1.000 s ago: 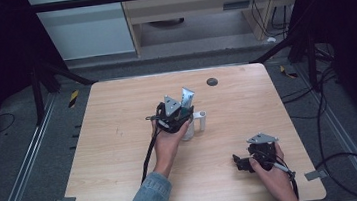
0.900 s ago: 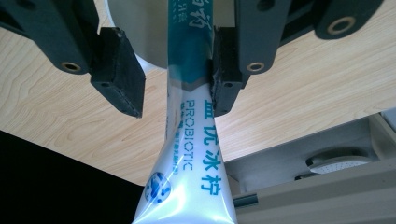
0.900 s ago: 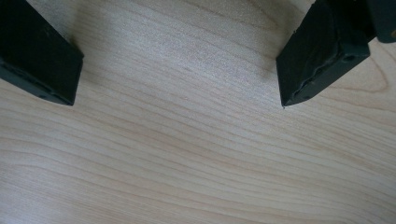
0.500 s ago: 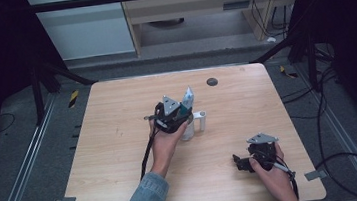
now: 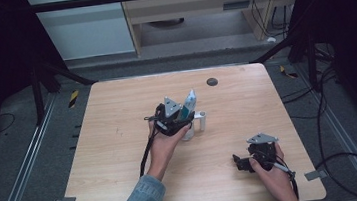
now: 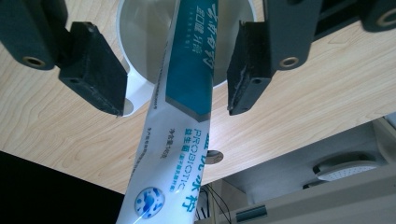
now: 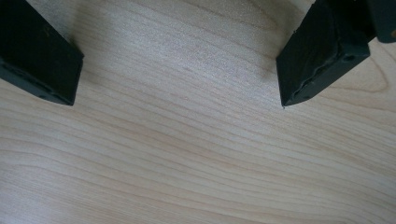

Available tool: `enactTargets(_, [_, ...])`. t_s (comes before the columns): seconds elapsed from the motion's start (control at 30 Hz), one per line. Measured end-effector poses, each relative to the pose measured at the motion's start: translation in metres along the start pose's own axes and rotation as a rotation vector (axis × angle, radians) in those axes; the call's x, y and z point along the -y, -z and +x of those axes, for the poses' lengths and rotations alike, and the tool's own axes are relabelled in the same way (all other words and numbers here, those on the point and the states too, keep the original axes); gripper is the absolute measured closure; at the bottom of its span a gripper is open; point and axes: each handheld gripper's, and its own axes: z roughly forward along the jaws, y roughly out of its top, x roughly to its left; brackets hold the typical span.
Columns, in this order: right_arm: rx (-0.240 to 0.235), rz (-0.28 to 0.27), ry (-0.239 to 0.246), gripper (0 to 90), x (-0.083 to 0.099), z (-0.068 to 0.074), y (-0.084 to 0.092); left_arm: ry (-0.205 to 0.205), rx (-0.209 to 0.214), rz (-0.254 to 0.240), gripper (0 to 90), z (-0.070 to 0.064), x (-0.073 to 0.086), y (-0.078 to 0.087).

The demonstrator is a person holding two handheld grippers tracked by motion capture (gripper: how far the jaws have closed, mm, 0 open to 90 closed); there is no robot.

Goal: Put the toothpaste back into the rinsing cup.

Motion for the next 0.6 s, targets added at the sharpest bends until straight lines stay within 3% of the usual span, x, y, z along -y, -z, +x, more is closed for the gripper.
enactTargets(0.3, [0.000, 0.000, 0.001, 0.6, 0.000, 0.000, 0.000, -0.022, 0.011, 0.014, 25.2, -0.001, -0.005, 0.011])
enactTargets(0.6, [0.000, 0.000, 0.000, 0.6, 0.000, 0.000, 0.000, -0.056, 0.087, 0.104, 11.0, -0.008, -0.010, 0.027])
